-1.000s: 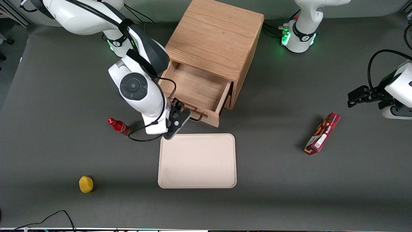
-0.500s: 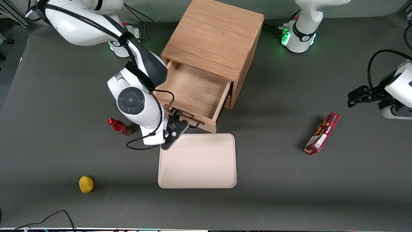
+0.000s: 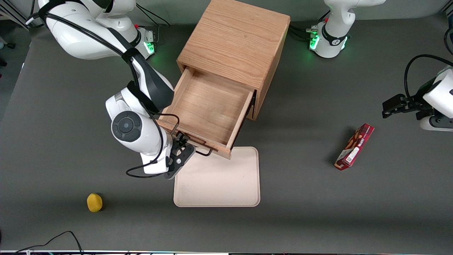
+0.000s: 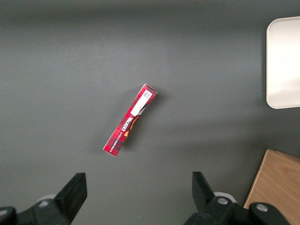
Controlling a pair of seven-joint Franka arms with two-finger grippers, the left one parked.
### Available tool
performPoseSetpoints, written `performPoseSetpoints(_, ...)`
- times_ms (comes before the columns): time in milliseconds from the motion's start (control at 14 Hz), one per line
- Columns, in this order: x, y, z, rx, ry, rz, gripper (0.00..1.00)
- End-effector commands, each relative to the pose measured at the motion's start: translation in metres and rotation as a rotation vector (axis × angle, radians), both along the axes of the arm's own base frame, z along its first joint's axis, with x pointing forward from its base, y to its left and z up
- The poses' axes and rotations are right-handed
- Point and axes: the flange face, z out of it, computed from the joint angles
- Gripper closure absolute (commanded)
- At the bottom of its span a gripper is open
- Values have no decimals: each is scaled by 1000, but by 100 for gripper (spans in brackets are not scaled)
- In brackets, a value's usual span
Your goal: Open upper drawer
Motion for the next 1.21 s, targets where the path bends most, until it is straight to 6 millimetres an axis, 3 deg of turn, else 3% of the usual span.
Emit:
performPoseSetpoints(0, 15, -12, 13, -23, -18, 36, 0)
performPoseSetpoints(286, 22, -20, 26, -21, -15, 43, 0)
performPoseSetpoints(500, 12, -13, 41, -25, 5, 46, 0)
performPoseSetpoints(571, 6, -11, 58, -14, 23, 47, 0)
performPoseSetpoints(643, -6, -8, 88, 9, 34, 44, 0)
performPoseSetpoints(786, -42, -6, 174, 48, -10, -62, 0)
performPoseSetpoints(857, -59, -9, 197, 48, 12, -128, 0)
performPoseSetpoints(1000, -88, -34, 240, 20, 72, -246, 0)
performPoseSetpoints(1143, -101, -79, 273, -49, 76, -610, 0)
